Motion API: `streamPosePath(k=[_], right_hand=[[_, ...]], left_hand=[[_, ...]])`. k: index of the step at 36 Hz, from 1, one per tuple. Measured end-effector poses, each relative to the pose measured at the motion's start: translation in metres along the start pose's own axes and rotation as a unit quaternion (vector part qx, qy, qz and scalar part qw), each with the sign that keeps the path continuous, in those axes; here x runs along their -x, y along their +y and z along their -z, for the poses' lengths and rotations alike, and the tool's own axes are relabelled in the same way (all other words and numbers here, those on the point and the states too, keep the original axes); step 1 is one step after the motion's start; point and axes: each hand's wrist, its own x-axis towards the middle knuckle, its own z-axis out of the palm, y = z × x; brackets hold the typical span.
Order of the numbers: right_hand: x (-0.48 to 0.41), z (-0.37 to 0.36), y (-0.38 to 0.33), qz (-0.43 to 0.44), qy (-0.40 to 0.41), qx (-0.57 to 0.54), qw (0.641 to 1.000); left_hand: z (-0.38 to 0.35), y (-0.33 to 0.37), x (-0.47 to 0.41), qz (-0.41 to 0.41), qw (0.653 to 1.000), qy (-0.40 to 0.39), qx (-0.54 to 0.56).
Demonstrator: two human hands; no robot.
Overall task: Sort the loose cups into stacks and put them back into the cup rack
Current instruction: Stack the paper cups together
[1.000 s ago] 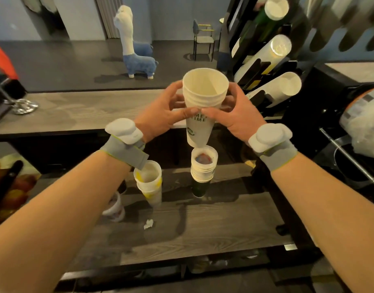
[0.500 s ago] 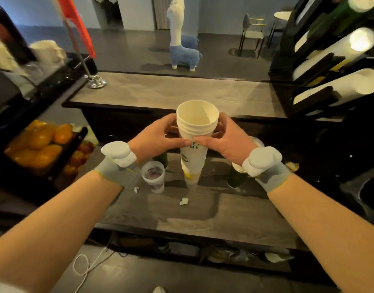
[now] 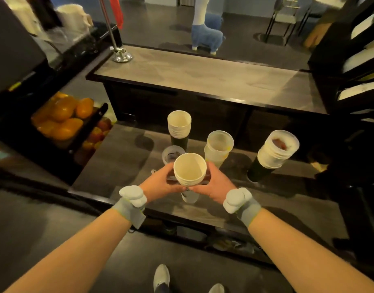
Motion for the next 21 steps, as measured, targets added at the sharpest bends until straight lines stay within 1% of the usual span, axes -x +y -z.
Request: streamPosePath(k=[6,12,16,21], right_hand=[[-0.010,-0.022,0.025,-0.032,-0.002,0.035,0.999],[-0.017,-0.023,0.044,-0.056,-0.011,0.065,0.996],[-0.019,-0.018,0.050,-0.069,-0.006,0.082,0.994],[-0.026,-0.008,0.055,-0.097,-0.020,0.115,0.988]], left_hand=[[-0.011,-0.036,-0.003,0.036,0.999,0.000,0.013],[-0.030,-0.049,-0.012,0.048,0.999,0.012,0.021],[-0.037,-0.050,-0.019,0.053,0.998,-0.002,0.032],[-0.033,-0.047,-0.029,0.044,0.998,-0.037,-0.001]])
